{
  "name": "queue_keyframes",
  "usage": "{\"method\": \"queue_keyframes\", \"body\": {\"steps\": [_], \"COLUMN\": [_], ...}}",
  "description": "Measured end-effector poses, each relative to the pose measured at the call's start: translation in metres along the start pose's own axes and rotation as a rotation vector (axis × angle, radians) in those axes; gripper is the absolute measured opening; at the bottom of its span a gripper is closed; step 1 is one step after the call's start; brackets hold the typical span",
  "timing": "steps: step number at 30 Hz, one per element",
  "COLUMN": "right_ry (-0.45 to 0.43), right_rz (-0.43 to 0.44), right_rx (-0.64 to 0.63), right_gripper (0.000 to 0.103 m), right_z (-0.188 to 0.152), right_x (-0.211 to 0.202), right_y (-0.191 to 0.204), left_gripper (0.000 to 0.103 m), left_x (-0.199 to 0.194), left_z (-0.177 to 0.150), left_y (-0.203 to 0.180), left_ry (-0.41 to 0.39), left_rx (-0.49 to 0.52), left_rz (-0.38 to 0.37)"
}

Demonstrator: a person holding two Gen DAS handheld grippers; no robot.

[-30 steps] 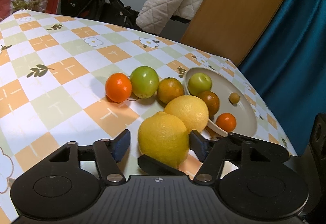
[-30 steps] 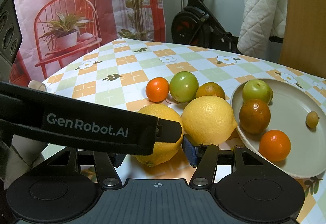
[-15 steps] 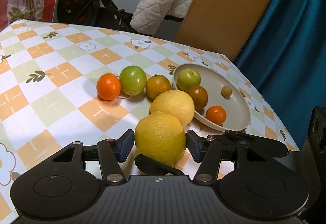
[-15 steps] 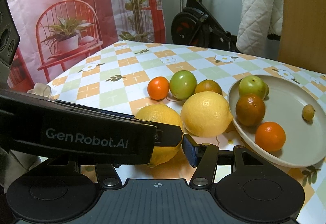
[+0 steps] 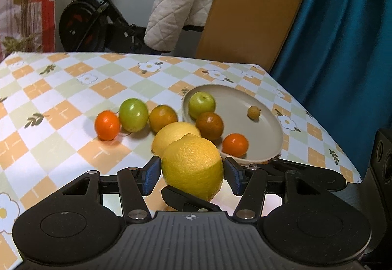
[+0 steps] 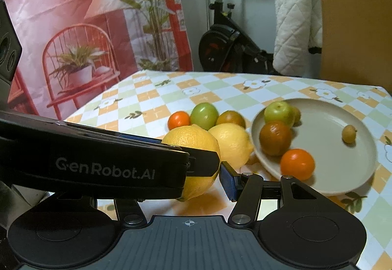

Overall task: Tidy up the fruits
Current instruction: 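Carry the lemon onto the beige plate and open the left gripper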

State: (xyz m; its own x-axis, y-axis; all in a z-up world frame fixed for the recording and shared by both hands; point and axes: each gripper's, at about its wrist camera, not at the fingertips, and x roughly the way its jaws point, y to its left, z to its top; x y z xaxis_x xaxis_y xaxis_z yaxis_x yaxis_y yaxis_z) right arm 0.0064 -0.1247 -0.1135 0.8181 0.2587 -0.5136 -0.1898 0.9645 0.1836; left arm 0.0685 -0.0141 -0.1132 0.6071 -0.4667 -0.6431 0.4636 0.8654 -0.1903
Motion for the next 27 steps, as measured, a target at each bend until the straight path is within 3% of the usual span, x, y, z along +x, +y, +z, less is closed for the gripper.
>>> {"method": "queue_keyframes", "body": {"steps": [27], "right_ry": [-0.081], "right_rz": [-0.025], "right_rx": [0.113], "right_gripper": [0.052], "right_z": [-0.003], "right_x": [-0.027], "right_y": [-0.044], "left_gripper": [0.059], "left_x": [0.011], "left_z": [0.016], "left_y": [-0.047], "left_ry": [0.003], "left_rx": [0.087], "left_rz": [-0.005]}}
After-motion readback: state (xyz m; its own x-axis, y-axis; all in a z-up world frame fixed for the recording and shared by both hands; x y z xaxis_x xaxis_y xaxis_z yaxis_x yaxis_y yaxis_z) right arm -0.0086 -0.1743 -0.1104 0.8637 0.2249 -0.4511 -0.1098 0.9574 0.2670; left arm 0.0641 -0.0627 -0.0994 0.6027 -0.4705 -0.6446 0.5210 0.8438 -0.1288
